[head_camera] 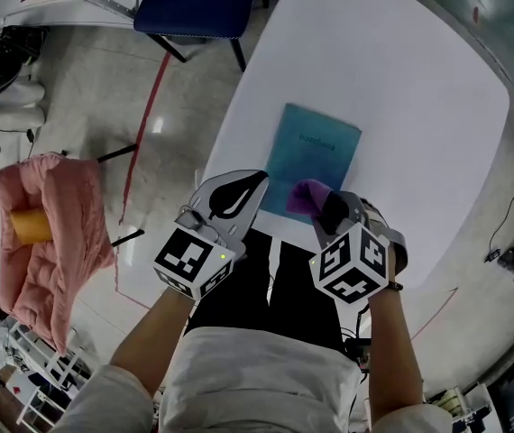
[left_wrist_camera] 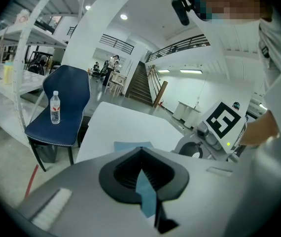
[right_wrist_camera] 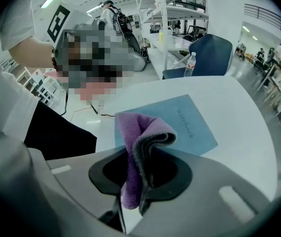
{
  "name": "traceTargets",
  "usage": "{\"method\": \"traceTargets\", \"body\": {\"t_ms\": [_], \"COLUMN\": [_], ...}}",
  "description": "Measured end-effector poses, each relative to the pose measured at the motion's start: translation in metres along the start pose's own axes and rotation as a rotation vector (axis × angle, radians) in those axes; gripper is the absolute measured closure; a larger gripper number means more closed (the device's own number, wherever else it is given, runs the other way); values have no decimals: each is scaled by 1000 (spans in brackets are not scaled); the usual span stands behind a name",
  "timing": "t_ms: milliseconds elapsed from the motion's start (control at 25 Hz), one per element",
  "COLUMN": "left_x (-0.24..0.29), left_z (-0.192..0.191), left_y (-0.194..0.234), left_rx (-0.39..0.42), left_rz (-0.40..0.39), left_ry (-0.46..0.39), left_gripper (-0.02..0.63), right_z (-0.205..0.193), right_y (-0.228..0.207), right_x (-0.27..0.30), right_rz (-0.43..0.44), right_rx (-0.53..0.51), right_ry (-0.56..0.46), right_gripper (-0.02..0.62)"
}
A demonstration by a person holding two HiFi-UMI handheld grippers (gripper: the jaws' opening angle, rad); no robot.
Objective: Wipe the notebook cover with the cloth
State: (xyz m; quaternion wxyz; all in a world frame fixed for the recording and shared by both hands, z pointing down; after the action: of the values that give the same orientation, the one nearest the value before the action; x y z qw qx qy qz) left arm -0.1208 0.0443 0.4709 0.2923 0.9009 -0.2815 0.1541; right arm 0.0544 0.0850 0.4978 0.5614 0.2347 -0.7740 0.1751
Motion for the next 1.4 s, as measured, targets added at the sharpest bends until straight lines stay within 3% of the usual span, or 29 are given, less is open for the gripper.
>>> {"method": "traceTargets", "body": {"t_ms": [1000, 1400], "left_x": [-1, -7], "left_z": [23, 22], "left_y": [54, 71], "left_rx": [-33, -58], "left_rz": [43, 65], "left_ry": [-12, -17], "left_gripper": [606, 606], "right_z": [70, 89], "right_y": [-91, -103], "right_x": [17, 40], "right_rz": [-167, -170], "right_rx": [-70, -108], "right_ry": [-23, 5], "right_gripper": [488, 487]}}
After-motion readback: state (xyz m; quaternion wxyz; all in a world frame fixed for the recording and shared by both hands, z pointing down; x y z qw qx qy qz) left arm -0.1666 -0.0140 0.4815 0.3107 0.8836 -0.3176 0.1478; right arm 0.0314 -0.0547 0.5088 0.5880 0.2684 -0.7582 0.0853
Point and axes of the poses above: the fingertips, and each gripper's own axes: x forward along the fingers, y to its left, z out of its top, the point moved 9 cm from there along -x, backward along the fingers, and after that the axes turned 7 degrees about -z, right-handed, at the moved point
